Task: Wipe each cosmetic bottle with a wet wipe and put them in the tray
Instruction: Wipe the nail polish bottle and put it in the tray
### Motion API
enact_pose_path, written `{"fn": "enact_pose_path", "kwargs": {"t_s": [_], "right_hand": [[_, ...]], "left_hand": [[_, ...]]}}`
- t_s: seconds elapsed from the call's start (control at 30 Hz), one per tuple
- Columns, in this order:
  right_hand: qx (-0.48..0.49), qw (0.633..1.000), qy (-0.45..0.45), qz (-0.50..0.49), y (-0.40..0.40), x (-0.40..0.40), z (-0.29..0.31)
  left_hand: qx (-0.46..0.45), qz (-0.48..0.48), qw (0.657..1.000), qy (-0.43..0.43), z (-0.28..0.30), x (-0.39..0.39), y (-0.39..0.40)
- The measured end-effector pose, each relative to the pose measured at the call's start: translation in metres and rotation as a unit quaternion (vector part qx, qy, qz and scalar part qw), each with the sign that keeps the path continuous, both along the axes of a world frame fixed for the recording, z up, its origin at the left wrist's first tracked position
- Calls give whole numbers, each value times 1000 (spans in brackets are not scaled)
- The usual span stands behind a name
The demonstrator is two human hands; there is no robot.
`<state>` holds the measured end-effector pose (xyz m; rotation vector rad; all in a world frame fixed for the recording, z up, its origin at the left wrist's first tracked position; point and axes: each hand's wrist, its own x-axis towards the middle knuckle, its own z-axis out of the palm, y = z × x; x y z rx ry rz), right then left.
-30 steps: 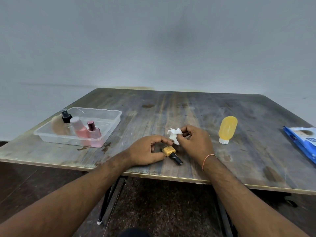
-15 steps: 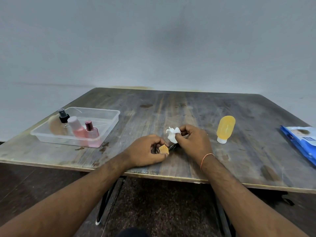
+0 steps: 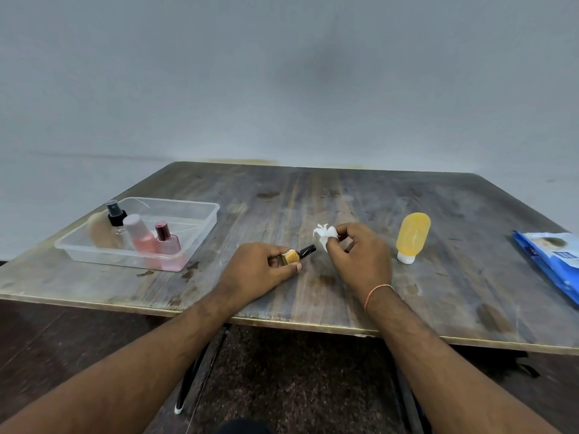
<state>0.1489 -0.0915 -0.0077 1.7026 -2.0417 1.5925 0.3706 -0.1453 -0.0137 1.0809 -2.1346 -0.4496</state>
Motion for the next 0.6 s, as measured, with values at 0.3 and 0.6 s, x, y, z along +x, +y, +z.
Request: {"fn": "enact_pose_path", "kwargs": {"t_s": [0.3, 0.6], "right_hand": [[96, 970, 217, 48, -6, 10, -1], [76, 961, 224, 144, 0, 10, 0]], "left_hand": [[57, -5, 998, 20, -1, 0, -3], [57, -14, 998, 13, -2, 1, -6]]}}
